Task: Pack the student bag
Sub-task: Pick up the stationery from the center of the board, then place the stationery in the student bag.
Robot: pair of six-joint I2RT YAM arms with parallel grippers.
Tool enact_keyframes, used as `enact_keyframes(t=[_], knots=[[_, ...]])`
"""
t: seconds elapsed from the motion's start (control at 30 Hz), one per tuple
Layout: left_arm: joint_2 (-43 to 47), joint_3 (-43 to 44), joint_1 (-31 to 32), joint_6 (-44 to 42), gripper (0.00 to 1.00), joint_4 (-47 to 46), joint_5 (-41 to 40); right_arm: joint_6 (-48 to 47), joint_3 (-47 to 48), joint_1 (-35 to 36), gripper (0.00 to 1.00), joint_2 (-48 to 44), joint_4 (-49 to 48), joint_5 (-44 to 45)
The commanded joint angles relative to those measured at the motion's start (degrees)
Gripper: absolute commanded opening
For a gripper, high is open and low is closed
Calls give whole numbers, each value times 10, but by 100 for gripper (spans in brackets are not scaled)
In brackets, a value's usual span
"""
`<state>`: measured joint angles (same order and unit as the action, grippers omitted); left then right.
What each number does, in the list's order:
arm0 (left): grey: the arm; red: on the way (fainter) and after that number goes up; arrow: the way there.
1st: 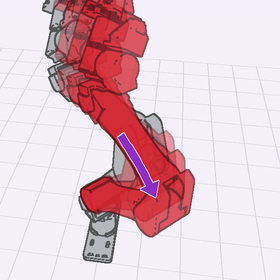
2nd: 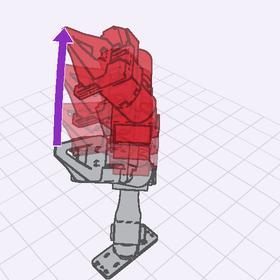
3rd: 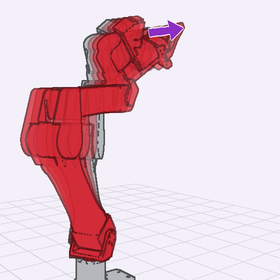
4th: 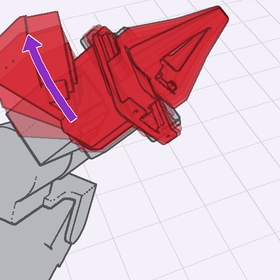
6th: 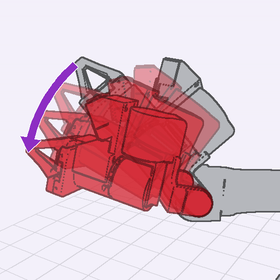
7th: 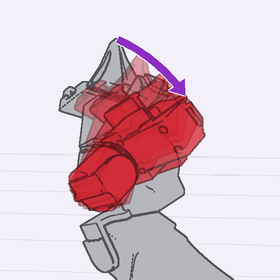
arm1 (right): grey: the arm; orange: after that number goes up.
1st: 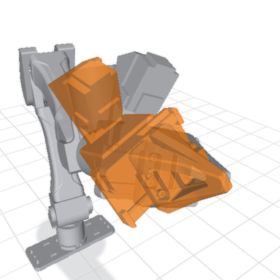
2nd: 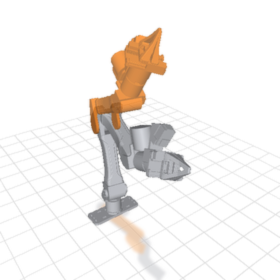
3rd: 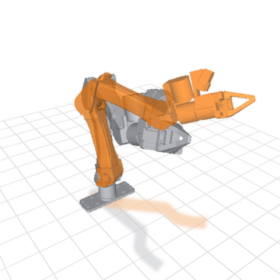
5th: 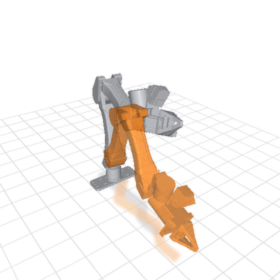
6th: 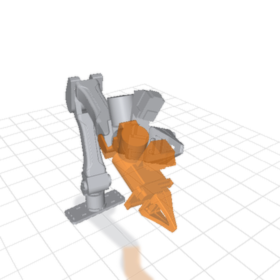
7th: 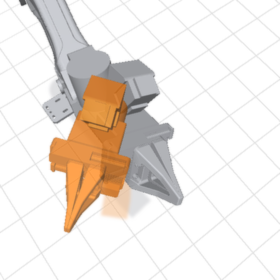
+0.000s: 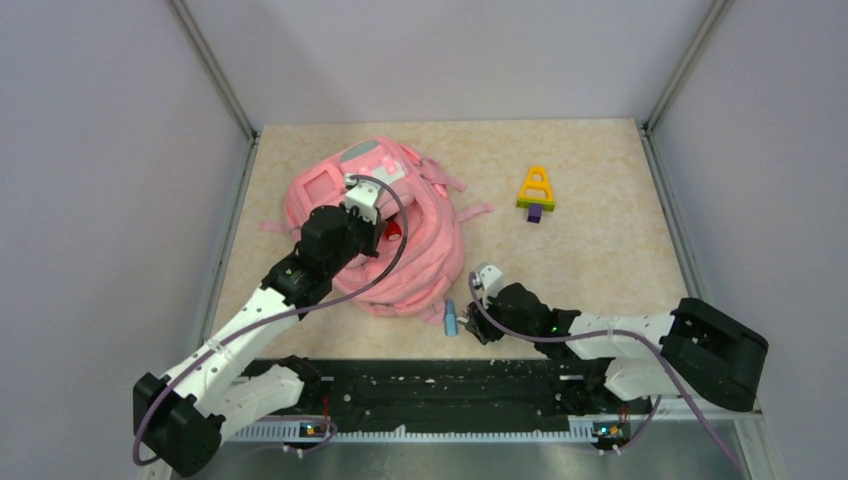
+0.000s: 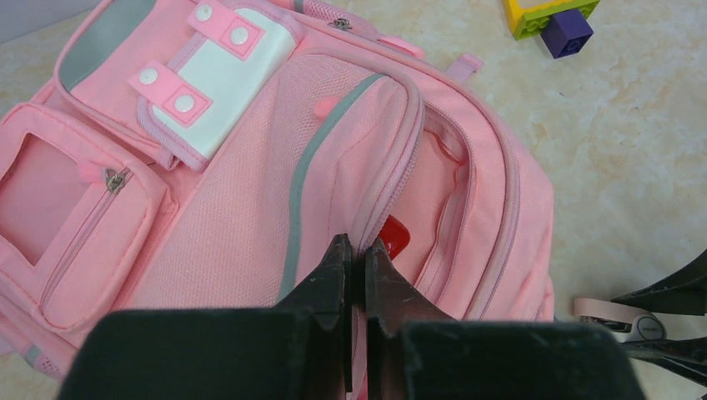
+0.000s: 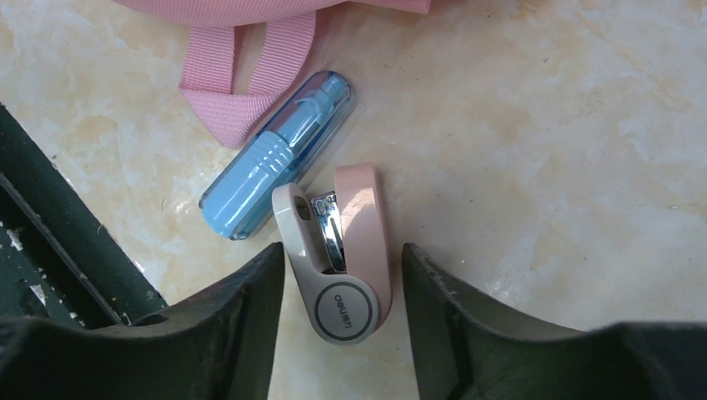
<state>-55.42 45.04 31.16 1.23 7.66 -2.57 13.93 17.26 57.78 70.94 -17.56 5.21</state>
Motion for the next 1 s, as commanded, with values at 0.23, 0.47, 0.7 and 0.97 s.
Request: enact_keyframes(t=[0.23, 0.47, 0.7, 0.97], knots=[[12, 27, -5, 9, 0, -60, -5, 21, 56, 11, 32, -131, 147, 115], [10, 29, -5, 19, 0, -60, 10, -35, 213, 11, 32, -164, 225, 124], [12, 29, -5, 24, 0, -60, 16, -79, 375, 10, 31, -15, 181, 112], [16, 28, -5, 24, 0, -59, 19, -98, 539, 4, 30, 190, 205, 117]])
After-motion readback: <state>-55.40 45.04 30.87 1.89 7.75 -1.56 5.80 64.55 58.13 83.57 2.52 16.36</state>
